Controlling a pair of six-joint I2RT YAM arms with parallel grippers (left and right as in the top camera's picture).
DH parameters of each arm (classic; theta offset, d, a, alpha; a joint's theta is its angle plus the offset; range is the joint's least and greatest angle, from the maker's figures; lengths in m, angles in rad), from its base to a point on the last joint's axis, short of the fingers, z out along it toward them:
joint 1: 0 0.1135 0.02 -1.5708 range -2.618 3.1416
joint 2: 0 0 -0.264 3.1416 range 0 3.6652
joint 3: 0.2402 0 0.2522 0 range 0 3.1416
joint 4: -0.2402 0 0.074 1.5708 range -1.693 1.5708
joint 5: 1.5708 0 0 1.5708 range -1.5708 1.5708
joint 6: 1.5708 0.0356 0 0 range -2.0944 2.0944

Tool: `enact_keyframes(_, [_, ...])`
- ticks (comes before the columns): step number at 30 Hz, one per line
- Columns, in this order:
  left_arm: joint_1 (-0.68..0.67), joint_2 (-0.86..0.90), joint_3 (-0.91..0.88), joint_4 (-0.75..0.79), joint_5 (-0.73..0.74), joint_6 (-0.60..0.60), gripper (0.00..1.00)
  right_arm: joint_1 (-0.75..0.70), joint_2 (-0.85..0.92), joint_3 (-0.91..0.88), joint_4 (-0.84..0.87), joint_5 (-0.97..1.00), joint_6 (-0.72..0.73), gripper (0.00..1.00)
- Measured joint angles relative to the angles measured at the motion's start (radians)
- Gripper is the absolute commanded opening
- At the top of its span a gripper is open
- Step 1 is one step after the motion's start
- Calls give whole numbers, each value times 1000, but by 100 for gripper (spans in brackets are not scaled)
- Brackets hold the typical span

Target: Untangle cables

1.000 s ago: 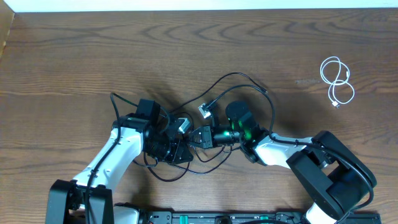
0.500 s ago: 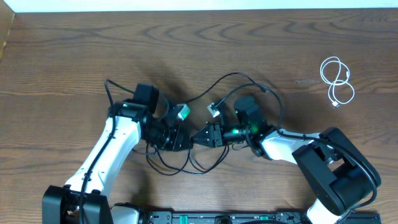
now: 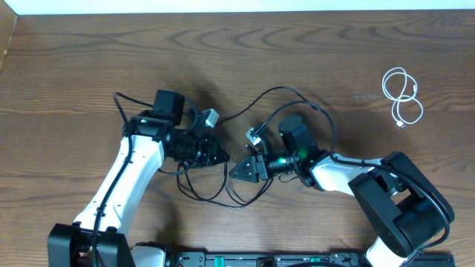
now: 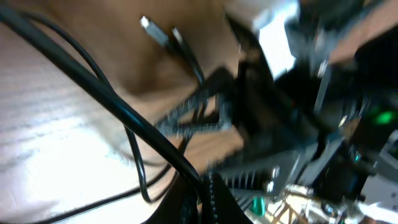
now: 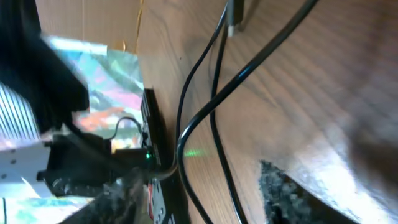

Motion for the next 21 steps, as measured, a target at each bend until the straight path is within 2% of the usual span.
enact_keyframes(13, [39,0,0,91,-19,-203,7,38,0,0,6,-4,-51,63])
enact_keyframes(21, [39,0,0,107,-43,-274,8,97,0,0,37,121,-15,59])
